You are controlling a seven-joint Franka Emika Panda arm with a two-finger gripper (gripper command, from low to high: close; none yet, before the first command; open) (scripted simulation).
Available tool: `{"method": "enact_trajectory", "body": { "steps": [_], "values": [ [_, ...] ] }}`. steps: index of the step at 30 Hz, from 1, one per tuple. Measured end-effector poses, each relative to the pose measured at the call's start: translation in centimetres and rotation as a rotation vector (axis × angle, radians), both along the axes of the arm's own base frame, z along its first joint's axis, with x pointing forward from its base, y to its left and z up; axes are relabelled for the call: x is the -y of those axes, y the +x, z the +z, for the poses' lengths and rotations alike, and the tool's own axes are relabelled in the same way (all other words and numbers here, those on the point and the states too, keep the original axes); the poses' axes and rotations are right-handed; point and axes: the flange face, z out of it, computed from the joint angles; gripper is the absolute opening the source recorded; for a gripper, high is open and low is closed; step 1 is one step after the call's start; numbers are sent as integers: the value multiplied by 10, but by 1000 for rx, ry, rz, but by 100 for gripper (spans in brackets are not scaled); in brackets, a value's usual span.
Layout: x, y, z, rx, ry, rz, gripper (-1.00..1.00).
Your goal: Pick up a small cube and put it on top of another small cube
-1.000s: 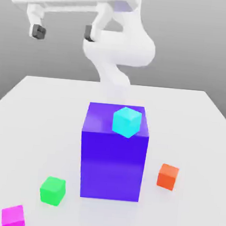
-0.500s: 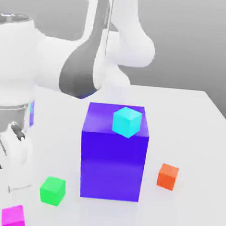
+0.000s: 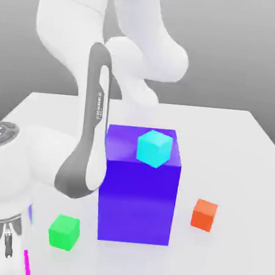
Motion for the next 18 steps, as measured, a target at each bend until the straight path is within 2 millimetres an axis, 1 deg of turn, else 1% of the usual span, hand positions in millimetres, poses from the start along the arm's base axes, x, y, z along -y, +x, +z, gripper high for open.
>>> {"method": "enact_trajectory", "body": {
  "steps": [3, 4, 7, 11, 14, 15, 16, 18],
  "values": [
    [0, 0, 39, 0, 0, 0, -100],
    [-3, -5, 49, 1, 2, -11, -100],
    [-20, -27, 70, 4, 8, -67, -100],
    [-44, -63, 89, 4, 10, -152, -100],
    [-62, -93, 100, 2, 4, -215, -100],
    [-65, -98, 97, 1, 2, -227, -100],
    [-66, -101, 90, 1, 1, -234, -100],
    [-66, -103, 70, 0, -1, -241, -100]
  ]
}}
